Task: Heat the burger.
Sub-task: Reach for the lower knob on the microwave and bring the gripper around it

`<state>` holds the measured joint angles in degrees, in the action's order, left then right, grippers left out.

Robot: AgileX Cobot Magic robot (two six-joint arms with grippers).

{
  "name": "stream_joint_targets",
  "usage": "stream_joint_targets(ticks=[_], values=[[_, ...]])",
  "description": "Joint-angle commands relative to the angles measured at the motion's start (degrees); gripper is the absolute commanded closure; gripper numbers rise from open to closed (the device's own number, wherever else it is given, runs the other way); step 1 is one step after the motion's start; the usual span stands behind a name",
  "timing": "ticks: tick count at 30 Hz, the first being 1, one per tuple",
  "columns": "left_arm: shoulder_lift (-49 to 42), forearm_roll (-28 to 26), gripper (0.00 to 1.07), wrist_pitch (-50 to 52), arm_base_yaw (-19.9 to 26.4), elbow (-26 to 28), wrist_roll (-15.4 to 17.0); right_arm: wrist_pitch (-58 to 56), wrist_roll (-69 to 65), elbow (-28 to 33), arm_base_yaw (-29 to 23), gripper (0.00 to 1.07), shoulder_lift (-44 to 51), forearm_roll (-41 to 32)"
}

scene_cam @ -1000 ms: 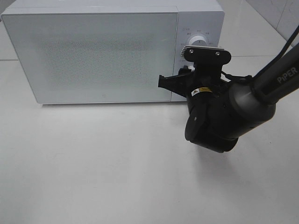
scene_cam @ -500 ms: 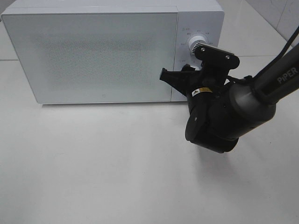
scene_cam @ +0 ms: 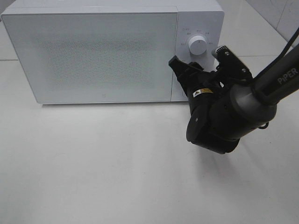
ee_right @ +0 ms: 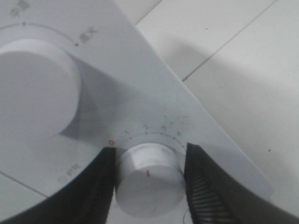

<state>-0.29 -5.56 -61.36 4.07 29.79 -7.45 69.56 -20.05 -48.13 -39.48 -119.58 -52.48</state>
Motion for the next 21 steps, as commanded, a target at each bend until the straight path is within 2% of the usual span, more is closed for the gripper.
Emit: stream_joint_targets(ticks=[1,8,21], values=[[-1.1,-0.1,0.09,-0.1,0.1,-0.1,0.2,0.3,-12.3,-0.7,0.2,1.07,0.1,4.0],[-1.1,-0.1,0.09,-0.1,0.1,-0.1,0.2,-1.4,-20.9,-0.7,0.2,1.07,0.1,5.6],[-1.1,-0.1,0.09,-0.1,0.1,-0.1,0.2,-2.6,-46.3,-0.7,0.2,1.07,0.1,5.7]])
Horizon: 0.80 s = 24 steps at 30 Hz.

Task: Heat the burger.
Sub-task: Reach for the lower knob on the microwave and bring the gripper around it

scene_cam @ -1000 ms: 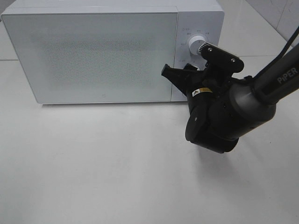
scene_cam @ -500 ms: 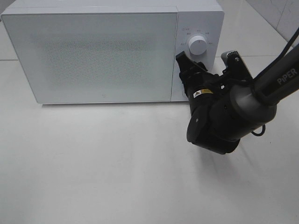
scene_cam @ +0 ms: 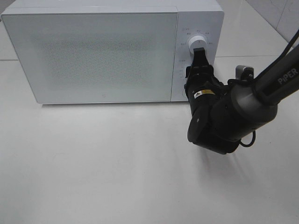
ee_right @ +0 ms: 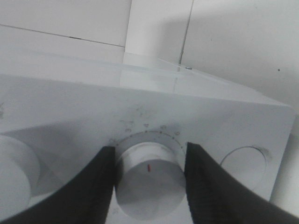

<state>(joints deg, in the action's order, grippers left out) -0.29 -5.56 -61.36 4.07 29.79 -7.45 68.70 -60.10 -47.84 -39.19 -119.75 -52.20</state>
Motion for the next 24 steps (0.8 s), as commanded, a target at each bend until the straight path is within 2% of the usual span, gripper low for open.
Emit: stream_joint_targets(ticks=[1,9,24], values=[[-1.1,-0.1,0.09,-0.1,0.1,-0.1,0.2,-1.7,-6.2,-1.0,-0.1,1.07,0.2,5.4],[-1.1,-0.1,0.09,-0.1,0.1,-0.1,0.2,-0.7,-19.4,-1.1,-0.1,1.07,0.2,6.0],[-1.1,-0.1,0.09,-0.1,0.1,-0.1,0.2,2.2,-16.6,-1.1,-0.1,1.04,0.2,6.4]])
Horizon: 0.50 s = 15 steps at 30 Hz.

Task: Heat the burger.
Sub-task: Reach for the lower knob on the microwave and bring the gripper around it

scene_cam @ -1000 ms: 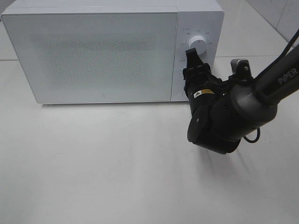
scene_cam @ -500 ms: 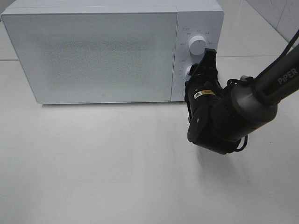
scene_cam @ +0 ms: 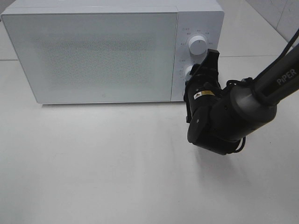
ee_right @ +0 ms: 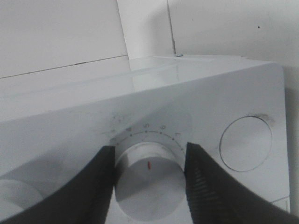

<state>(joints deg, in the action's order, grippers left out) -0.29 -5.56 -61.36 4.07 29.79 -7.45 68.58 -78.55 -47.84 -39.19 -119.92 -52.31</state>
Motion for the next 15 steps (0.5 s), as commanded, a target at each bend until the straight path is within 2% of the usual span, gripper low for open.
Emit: stream_joint_targets(ticks=[1,9,15], values=[[-1.1,-0.1,0.09,-0.1,0.1,-0.1,0.2,2.5,2.3,-1.1,-0.1,1.03,0.4,6.4],[-1.1,-0.1,0.09,-0.1,0.1,-0.1,0.2,2.5,4.7,-1.1,-0.1,0.96,0.4,2.9],[-1.1,-0.1,0.09,-0.1,0.1,-0.1,0.2,4.5,6.2,-1.1,-0.1,0.81,0.5,-1.1]])
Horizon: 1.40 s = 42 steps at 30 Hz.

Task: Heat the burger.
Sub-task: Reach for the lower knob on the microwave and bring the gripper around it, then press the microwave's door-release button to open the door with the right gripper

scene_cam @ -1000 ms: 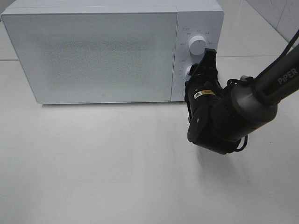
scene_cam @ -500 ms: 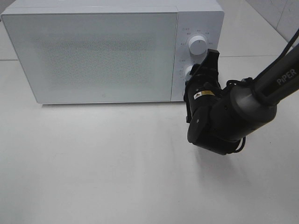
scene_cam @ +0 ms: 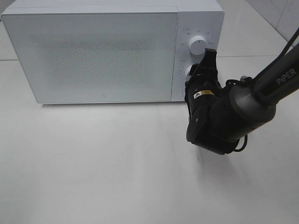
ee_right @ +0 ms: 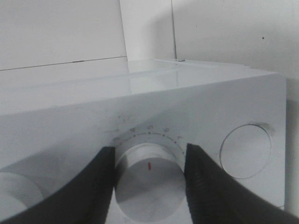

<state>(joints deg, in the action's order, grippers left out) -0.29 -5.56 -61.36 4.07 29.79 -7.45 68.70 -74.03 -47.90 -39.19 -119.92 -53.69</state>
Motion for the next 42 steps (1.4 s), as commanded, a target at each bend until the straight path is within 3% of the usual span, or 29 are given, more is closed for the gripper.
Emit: stream_joint_targets(ticks=[1,3,5,9,12,22,28,33,35,41,42], values=[[-1.1,-0.1,0.09,-0.1,0.1,-0.1,0.2,4.4,1.7,-1.0,-0.1,0.81,0.5,0.3],[-1.1,-0.1,0.09,-0.1,0.1,-0.1,0.2,5.4,3.2,-1.0,-0.1,0.66,0.6,-1.6],[-1.1,-0.1,0.09,-0.1,0.1,-0.1,0.2,5.4,3.2,-1.0,-0.1,0.63,0.6,-2.0],[-1.1,-0.1,0.09,-0.1,0.1,-0.1,0.2,4.7,6.4,0.1,-0.1,0.42,1.3,-2.9],[-1.1,-0.1,0.09,-0.1,0.1,-0.1,0.2,4.4,9.2,2.0,-0.2,0.36,3.0,-2.6],[-1.1,-0.1,0.09,-0.1,0.1,-0.1,0.2,-3.2,14.6,8.5,-0.3,0.35,8.6,2.2],[-1.1,-0.1,0.09,-0.1,0.1,-0.1,0.2,-11.3,28.4,12.7,-0.1,0.35,14.1,6.4],[-1.1,-0.1,0.09,-0.1,0.1,-0.1,0.2,-23.3,41.8,14.1,2.6,0.35,20.0,11.6],[-1.1,-0.1,0.09,-0.1,0.1,-0.1,0.2,-32.2,50.2,14.1,5.3,0.35,23.4,17.1],[-1.1,-0.1,0.09,-0.1,0.1,-0.1,0.2,-49.4,59.1,12.2,9.9,0.35,28.8,26.9],[-1.1,-0.1,0.09,-0.1,0.1,-0.1,0.2,-56.3,61.1,11.2,11.5,0.35,30.3,30.8]])
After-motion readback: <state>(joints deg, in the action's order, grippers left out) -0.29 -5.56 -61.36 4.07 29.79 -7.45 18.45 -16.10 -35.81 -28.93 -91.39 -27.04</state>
